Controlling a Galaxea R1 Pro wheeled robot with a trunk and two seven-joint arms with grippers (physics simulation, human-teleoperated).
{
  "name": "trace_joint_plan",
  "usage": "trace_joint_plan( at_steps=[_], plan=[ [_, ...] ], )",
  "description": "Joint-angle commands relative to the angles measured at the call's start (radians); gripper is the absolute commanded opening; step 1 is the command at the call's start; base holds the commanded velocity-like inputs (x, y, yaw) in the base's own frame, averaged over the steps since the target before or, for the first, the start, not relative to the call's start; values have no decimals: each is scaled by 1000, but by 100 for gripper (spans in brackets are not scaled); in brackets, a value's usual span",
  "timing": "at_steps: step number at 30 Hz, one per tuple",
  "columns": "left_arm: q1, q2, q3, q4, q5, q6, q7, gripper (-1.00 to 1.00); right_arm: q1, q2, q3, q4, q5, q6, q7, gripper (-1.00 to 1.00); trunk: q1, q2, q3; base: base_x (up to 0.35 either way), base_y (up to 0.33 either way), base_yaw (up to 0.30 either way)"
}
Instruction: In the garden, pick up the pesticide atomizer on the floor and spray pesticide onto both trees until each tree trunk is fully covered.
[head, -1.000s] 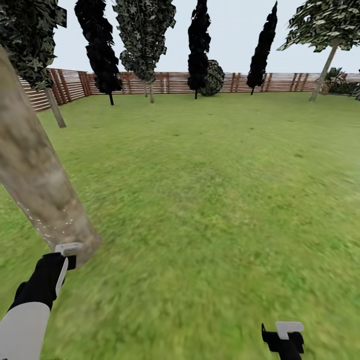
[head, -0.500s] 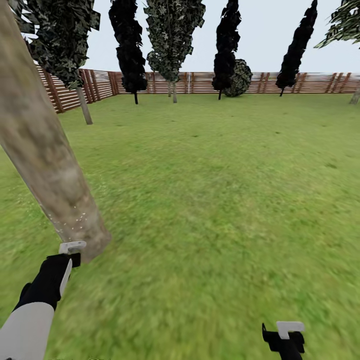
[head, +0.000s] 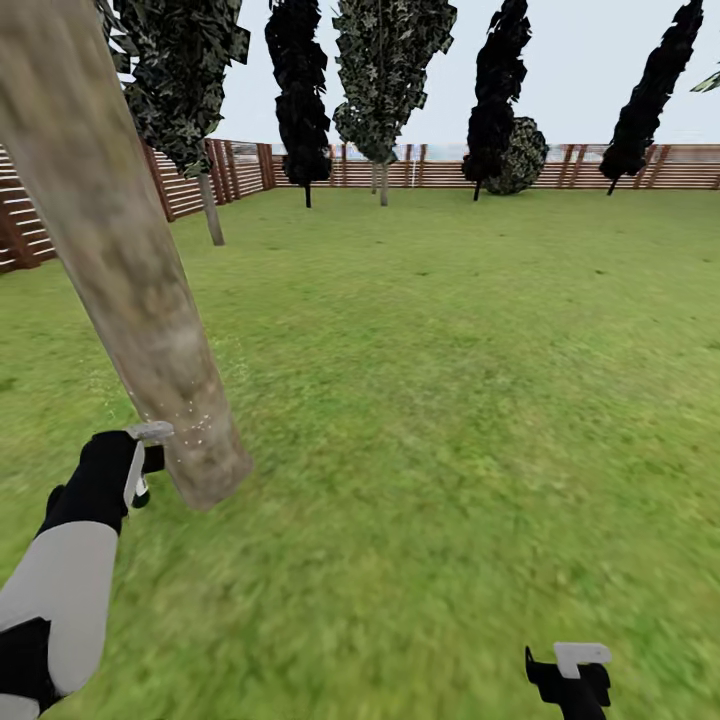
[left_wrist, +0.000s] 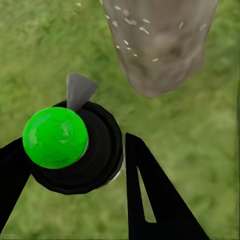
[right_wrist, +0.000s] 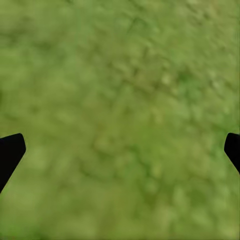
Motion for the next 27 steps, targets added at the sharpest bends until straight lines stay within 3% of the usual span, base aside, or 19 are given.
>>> trace_joint_plan(
  at_steps=[1,9,16,22,27],
  plan=[
    [-8,2,0,-5,0,33,0,-100,-1,-1,-5,2,11,-3,-5,100,0,0,-1,0,0,3],
    [4,8,-2,-75,-1,40,0,-100,-1,0,-4,2,11,-3,-5,100,0,0,-1,174,22,5],
    [4,2,-6,-80,-1,38,2,-100,-1,2,-4,3,11,-3,-5,100,0,0,-1,139,36,241],
    [4,-5,-6,-92,-2,40,3,-100,-1,2,-4,3,11,-3,-4,100,0,0,-1,63,-235,112],
    [3,-3,-62,-92,-3,40,6,-100,-1,2,-4,3,11,-3,-4,100,0,0,-1,1,-274,0]
  ],
)
